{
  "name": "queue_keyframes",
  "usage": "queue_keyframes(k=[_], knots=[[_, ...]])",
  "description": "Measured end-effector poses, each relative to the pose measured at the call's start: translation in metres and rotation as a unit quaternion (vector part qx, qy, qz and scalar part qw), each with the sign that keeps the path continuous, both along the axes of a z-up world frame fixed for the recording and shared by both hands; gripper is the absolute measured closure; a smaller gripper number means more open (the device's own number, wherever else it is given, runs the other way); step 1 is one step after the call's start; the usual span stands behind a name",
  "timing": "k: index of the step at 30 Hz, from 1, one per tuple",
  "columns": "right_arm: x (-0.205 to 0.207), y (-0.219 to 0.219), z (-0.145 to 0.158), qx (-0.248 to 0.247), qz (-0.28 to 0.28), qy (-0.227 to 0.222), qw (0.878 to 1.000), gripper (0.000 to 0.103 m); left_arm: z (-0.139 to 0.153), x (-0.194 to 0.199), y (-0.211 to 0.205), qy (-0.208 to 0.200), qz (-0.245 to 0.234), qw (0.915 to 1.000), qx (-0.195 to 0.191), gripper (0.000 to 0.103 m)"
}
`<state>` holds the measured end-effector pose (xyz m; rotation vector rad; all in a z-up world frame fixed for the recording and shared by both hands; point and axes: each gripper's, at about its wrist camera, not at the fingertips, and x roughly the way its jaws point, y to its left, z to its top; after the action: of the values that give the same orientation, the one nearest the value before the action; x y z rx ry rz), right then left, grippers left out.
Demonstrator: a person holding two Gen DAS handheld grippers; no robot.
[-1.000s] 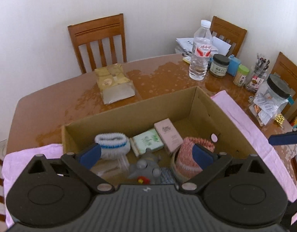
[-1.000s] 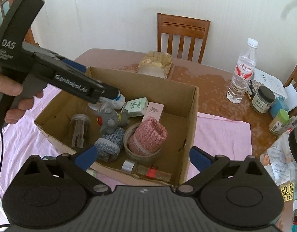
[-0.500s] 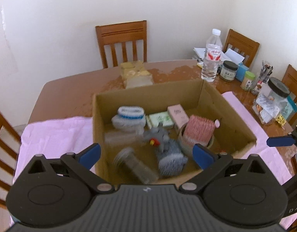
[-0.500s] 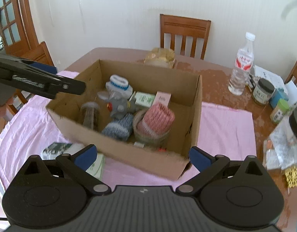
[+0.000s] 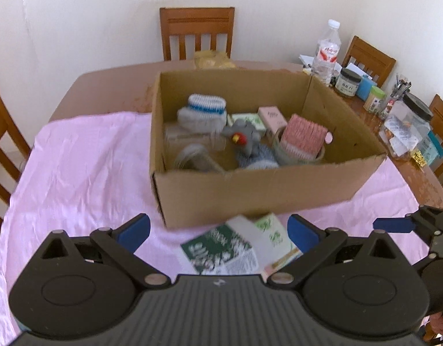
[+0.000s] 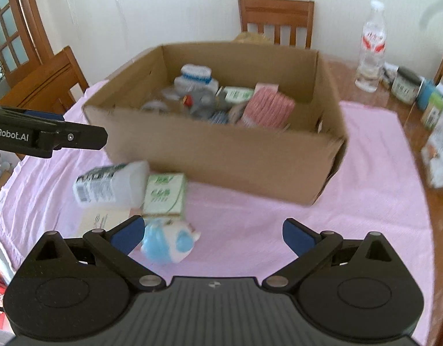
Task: Organize objects
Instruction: 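Withdraw both tools from the box back over the table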
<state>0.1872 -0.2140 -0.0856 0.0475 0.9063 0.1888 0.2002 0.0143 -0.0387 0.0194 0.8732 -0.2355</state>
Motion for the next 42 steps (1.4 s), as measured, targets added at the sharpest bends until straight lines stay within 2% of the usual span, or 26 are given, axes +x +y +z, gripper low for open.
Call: queue_keyframes(k=[6,9,17,27,30,35,42], knots=[[0.000,0.025,-0.018,-0.030,0.005,0.008,1.000,0.000,-0.016,-0.009,0.015,0.012,0.017,0.9998,0.000,0.002],[0.003,0.032,-0.025,-0.036,-0.007,0.011,0.999,0.000,-0.022,-0.014,0.021,0.017,0.018,0.9997,0.006,0.002],[0.013,0.043,-0.040,-0.064,-0.042,0.023,0.997,0.000,-0.028,-0.021,0.029,0.025,0.003,0.9997,-0.008,0.002],[0.015,0.028,-0.050,-0.109,-0.039,0.022,0.993,0.000,-0.040,-0.024,0.016,0.050,0.033,0.9979,-0.024,0.002],[0.012,0.014,-0.055,-0.109,-0.031,0.029,0.993,0.000,-0.046,-0.027,0.007,0.063,0.044,0.9967,-0.027,0.002],[0.011,-0.009,-0.058,-0.069,-0.005,0.036,0.997,0.000,-0.057,-0.030,-0.010,0.079,0.072,0.9938,-0.032,0.002],[0.010,-0.016,-0.060,-0.069,0.033,0.020,0.997,0.000,-0.068,-0.024,-0.025,0.082,0.114,0.9894,-0.035,0.002]])
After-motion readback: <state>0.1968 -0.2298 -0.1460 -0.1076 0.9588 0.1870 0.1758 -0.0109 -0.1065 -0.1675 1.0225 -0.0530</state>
